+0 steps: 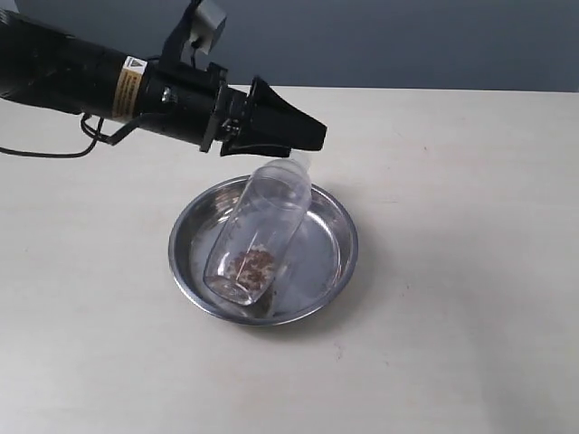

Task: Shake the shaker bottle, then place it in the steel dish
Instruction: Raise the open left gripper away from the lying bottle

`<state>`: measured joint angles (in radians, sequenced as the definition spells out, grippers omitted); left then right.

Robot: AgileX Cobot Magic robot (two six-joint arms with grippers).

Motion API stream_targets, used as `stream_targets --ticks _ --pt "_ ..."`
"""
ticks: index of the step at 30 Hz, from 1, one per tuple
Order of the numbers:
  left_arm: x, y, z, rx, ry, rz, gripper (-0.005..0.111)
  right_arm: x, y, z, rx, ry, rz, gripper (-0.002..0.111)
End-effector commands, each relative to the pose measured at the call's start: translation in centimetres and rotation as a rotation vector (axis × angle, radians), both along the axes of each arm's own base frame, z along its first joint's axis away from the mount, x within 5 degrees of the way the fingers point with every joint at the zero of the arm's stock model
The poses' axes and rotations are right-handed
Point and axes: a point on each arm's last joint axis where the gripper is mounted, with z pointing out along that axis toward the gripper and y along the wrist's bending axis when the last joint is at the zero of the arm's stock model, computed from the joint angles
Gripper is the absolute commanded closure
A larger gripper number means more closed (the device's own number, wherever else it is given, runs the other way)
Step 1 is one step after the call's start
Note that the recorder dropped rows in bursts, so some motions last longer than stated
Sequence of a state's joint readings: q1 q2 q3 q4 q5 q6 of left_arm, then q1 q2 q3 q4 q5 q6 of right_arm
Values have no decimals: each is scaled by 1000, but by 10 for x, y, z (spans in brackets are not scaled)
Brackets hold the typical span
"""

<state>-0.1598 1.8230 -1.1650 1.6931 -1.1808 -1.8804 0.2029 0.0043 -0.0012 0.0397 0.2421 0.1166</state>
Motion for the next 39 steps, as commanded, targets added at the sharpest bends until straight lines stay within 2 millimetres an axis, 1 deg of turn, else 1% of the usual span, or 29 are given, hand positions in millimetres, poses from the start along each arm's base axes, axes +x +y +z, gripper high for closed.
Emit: stream_targets --ticks 1,2,4,6,8,11,12,14,17,19,21,22,23,24,25,26,27,28,29,30,31,32,33,34,37,39 --pt "-1 -3 29 8 -114 -69 2 0 0 1 7 -14 -4 109" --pt "0 -4 36 2 -107 -61 2 0 0 1 7 -14 -4 109" --pt "4 -5 51 -19 -39 -24 2 0 0 1 7 -14 -4 109" --pt "12 -5 64 -24 -44 24 2 0 0 1 7 -14 -4 109" --pt "21 -6 75 -11 -108 87 2 0 0 1 7 -14 -4 109" --pt "37 -7 93 17 -211 233 2 0 0 1 7 -14 -4 109" --pt "43 -8 98 39 -283 284 2 0 0 1 7 -14 -4 109" --pt "52 -3 114 119 -518 353 2 0 0 1 7 -14 -4 109" --pt "66 16 137 316 -831 551 2 0 0 1 7 -14 -4 109" --pt "73 39 148 547 -1013 738 2 0 0 1 6 -12 -4 109" --pt "80 62 148 800 -1088 910 2 0 0 1 7 -14 -4 109" --pt "83 75 144 928 -1078 1013 2 0 0 1 7 -14 -4 109" --pt "84 89 137 1013 -984 1145 2 0 0 1 7 -14 -4 109" --pt "84 98 130 1077 -874 1219 2 0 0 1 7 -14 -4 109" --pt "82 110 120 1171 -716 1238 2 0 0 1 7 -14 -4 109" --pt "81 117 109 1216 -557 1154 2 0 0 1 7 -14 -4 109" --pt "79 120 96 1169 -362 1050 2 0 0 1 7 -14 -4 109" --pt "74 118 85 1108 -178 862 2 0 0 1 7 -14 -4 109" --pt "67 111 79 997 -21 652 2 0 0 1 7 -14 -4 109" --pt "58 103 75 891 71 466 2 0 0 1 7 -14 -4 109" --pt "54 93 78 732 112 363 2 0 0 1 7 -14 -4 109" --pt "54 83 80 624 119 330 2 0 0 1 7 -14 -4 109" --pt "51 75 81 601 118 308 2 0 0 1 7 -14 -4 109" --pt "46 62 79 649 105 277 2 0 0 1 7 -14 -4 109" --pt "37 18 68 896 12 264 2 0 0 1 7 -14 -4 109" --pt "32 -13 58 986 -52 230 2 0 0 1 7 -14 -4 109"
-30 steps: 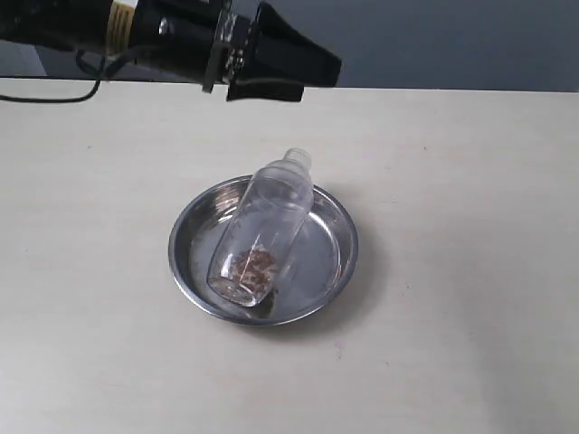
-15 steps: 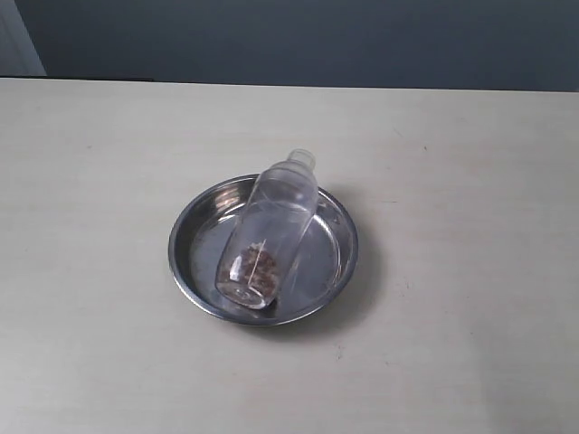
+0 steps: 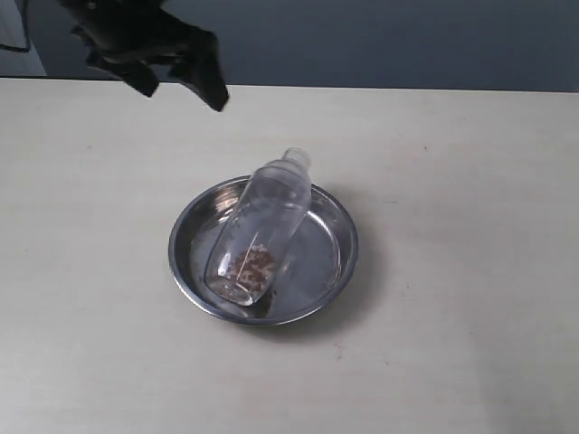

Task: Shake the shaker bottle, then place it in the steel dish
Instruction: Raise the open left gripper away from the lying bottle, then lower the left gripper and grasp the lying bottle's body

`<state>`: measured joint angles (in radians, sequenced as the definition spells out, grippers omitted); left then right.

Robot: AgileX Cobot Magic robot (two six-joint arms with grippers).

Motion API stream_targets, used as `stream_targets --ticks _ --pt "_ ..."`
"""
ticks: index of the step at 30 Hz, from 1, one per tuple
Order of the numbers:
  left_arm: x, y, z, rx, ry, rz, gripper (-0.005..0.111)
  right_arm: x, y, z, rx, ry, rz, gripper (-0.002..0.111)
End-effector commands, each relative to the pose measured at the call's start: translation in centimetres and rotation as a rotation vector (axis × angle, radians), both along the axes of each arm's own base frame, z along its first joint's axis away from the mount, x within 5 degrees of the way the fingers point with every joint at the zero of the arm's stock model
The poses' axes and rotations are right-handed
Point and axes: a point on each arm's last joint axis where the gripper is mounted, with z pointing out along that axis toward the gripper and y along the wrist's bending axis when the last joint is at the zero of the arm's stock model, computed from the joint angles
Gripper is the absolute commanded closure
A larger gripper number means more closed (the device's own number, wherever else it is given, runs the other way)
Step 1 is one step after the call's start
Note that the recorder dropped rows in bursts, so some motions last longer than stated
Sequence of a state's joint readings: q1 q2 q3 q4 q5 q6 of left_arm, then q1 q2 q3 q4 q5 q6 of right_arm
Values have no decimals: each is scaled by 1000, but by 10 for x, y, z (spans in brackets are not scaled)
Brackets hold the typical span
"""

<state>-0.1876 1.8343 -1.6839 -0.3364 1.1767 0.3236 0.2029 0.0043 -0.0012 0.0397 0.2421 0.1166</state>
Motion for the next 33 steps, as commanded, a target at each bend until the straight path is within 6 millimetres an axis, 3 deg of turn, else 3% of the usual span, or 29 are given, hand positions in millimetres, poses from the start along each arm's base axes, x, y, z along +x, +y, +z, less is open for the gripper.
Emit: stream_targets --ticks 1,5,13,18,27,33 --pt "-13 -62 -14 189 -69 -107 2 0 0 1 7 -16 -4 109" --pt "-16 -92 -37 215 -31 -159 2 0 0 1 7 -16 -4 109" --pt "-7 -122 -67 -17 48 -99 2 0 0 1 7 -16 -4 109" --pt "1 -124 -82 -10 36 -87 2 0 0 1 7 -16 -4 109" --pt "13 -103 -94 269 -52 -86 2 0 0 1 7 -13 -4 109" --pt "11 -108 -119 243 54 -93 2 0 0 1 7 -13 -4 109"
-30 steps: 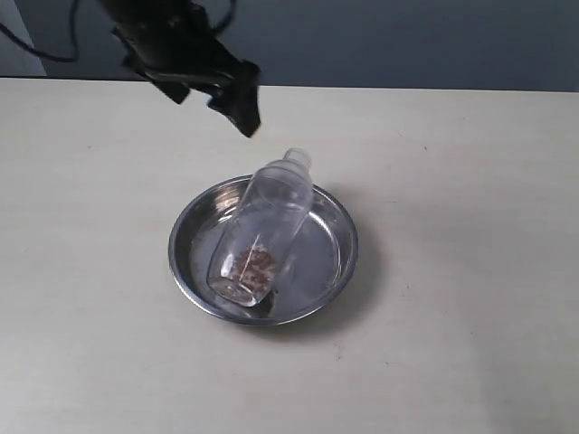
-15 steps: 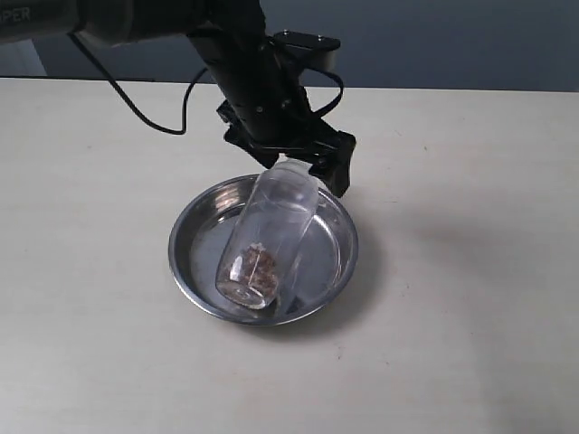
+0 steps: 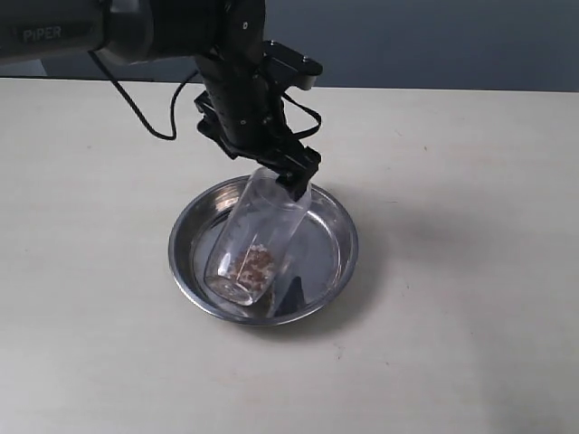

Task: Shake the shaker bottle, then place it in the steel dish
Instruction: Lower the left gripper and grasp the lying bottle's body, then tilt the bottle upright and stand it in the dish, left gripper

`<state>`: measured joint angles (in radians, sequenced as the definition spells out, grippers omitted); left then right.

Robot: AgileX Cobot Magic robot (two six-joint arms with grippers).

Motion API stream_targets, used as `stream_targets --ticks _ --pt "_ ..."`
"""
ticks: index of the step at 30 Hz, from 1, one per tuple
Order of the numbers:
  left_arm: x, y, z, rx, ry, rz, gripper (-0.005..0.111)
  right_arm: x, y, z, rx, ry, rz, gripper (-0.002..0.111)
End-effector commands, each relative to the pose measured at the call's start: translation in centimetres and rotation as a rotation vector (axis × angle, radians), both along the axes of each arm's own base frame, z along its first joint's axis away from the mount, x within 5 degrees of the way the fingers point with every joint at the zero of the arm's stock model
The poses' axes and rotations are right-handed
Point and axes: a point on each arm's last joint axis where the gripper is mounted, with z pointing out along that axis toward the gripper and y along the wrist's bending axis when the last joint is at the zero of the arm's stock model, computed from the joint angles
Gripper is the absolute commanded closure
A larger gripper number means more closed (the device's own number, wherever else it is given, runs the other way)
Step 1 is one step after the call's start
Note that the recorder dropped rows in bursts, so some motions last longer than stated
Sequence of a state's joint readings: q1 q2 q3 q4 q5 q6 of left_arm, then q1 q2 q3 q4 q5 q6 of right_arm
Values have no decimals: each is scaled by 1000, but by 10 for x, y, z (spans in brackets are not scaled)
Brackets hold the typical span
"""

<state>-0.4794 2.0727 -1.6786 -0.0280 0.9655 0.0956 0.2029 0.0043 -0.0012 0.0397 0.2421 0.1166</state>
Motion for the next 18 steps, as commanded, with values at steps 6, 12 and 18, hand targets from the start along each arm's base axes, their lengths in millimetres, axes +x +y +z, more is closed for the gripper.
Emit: stream_targets --ticks 6,12,18 --pt "1 -10 -45 -31 142 26 23 0 0 1 7 -13 -4 109" --pt "3 -9 0 -85 -3 -5 106 0 0 1 7 -15 -4 109" --pt "-6 -4 54 -175 -178 -8 106 0 0 1 7 -15 -4 109"
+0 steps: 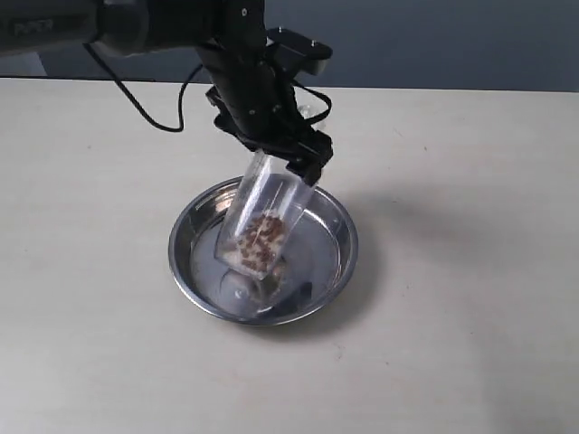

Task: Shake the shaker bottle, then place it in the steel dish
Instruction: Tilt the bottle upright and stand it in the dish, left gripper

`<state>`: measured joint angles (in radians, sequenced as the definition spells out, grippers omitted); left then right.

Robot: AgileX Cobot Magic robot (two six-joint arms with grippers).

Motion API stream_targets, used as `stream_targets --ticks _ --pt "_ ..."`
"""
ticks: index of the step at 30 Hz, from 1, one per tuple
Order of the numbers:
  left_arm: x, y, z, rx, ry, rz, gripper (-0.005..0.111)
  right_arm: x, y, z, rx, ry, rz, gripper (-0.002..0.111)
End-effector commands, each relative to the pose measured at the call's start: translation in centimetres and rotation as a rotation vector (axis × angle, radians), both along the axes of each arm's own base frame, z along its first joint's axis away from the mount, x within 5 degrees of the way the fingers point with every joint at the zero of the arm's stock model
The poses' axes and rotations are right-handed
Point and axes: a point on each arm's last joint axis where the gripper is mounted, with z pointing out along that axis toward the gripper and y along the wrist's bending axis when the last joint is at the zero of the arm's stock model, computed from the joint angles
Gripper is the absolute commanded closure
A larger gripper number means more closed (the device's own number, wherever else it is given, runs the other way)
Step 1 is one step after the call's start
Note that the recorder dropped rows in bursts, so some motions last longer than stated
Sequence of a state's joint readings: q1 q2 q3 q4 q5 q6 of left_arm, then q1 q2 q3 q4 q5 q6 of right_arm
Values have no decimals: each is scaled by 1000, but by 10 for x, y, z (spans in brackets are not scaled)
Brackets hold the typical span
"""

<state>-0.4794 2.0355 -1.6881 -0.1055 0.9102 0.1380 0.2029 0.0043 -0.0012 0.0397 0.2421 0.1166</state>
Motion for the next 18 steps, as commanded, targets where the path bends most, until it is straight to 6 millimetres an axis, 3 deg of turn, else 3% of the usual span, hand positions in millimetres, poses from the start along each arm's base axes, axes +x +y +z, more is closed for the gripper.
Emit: stream_targets --ticks 1,5,10,18 --pt "-10 4 35 -89 -131 14 106 0 0 1 7 -15 -4 109" --pt "-30 14 31 -157 -216 50 106 0 0 1 7 -15 -4 109" --pt "-64 33 8 -136 -209 54 106 0 0 1 7 -14 -4 109" --pt "-96 23 3 -96 -257 -111 106 0 0 1 7 -14 -4 109"
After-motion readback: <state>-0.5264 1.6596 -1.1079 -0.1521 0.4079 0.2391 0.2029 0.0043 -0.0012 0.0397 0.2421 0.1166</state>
